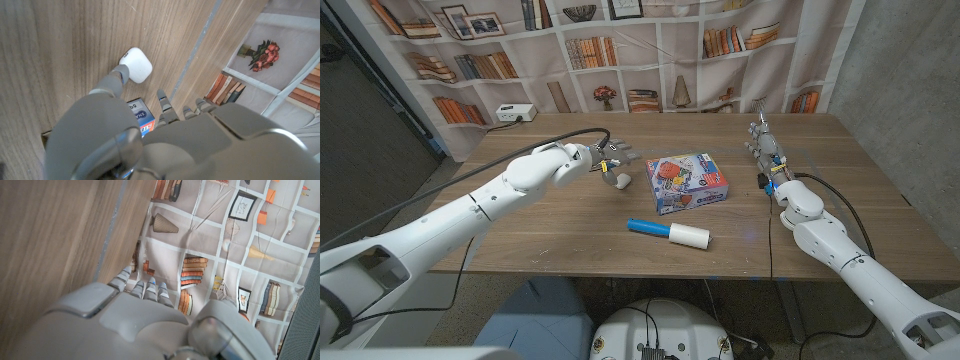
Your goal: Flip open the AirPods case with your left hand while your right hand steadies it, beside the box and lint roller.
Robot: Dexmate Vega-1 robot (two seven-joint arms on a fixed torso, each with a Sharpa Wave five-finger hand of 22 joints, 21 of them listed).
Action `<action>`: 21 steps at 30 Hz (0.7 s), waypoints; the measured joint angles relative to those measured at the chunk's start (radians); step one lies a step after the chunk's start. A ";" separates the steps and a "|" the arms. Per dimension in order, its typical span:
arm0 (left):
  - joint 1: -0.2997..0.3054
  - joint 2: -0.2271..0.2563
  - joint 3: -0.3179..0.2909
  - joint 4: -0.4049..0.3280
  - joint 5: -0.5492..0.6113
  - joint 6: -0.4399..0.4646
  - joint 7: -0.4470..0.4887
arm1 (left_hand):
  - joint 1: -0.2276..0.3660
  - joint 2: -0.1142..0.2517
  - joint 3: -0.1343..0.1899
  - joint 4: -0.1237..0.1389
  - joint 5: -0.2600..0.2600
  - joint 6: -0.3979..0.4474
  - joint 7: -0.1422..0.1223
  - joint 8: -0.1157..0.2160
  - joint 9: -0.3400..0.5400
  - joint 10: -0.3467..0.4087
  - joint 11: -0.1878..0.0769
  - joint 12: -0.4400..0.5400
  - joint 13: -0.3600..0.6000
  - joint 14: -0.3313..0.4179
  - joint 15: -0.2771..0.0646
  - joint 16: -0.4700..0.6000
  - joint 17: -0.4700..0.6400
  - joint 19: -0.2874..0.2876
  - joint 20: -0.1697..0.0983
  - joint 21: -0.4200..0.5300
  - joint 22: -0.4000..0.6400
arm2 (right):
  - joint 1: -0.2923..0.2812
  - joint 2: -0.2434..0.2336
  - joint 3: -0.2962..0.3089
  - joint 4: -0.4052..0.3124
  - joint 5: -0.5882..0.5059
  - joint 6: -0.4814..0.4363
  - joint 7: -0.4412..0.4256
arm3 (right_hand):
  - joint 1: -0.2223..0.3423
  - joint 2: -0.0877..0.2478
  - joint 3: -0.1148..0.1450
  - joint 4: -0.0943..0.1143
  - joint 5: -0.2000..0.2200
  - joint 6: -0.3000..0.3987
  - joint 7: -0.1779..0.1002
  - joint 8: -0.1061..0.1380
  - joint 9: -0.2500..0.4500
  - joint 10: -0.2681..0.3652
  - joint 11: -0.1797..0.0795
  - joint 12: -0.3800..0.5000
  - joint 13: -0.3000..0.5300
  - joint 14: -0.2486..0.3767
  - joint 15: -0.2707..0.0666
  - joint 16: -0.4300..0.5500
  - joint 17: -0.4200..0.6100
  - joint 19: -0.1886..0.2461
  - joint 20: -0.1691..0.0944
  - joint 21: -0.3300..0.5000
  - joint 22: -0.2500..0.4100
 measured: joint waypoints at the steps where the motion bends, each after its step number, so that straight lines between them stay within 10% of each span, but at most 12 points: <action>1: -0.001 0.001 0.000 0.001 -0.005 -0.004 0.000 | 0.002 0.002 0.000 0.000 0.000 0.000 0.000 0.004 0.000 0.000 0.000 0.000 0.000 0.000 0.000 0.000 0.000 0.004 -0.004 0.000 0.000 | 0.000 0.000 0.000 0.000 0.000 0.000 0.000 | 0.000 0.000 0.000 0.000 0.000 0.000 0.000 0.000 0.000 0.000 0.000 0.000 0.000 0.000 0.000 0.000 0.000 0.000 0.000 0.000 0.000; 21: -0.019 0.016 0.006 0.008 -0.026 -0.031 -0.041 | 0.062 0.058 0.053 -0.019 0.048 0.000 0.000 0.004 0.000 -0.058 0.022 -0.040 -0.002 -0.002 -0.009 0.000 0.003 0.005 -0.005 0.000 0.000 | -0.002 0.004 -0.002 0.002 -0.001 -0.001 -0.004 | 0.000 0.000 0.003 -0.003 0.000 0.000 0.000 0.000 0.000 0.000 0.000 0.000 0.000 0.000 0.000 0.000 0.000 0.000 0.000 0.000 0.000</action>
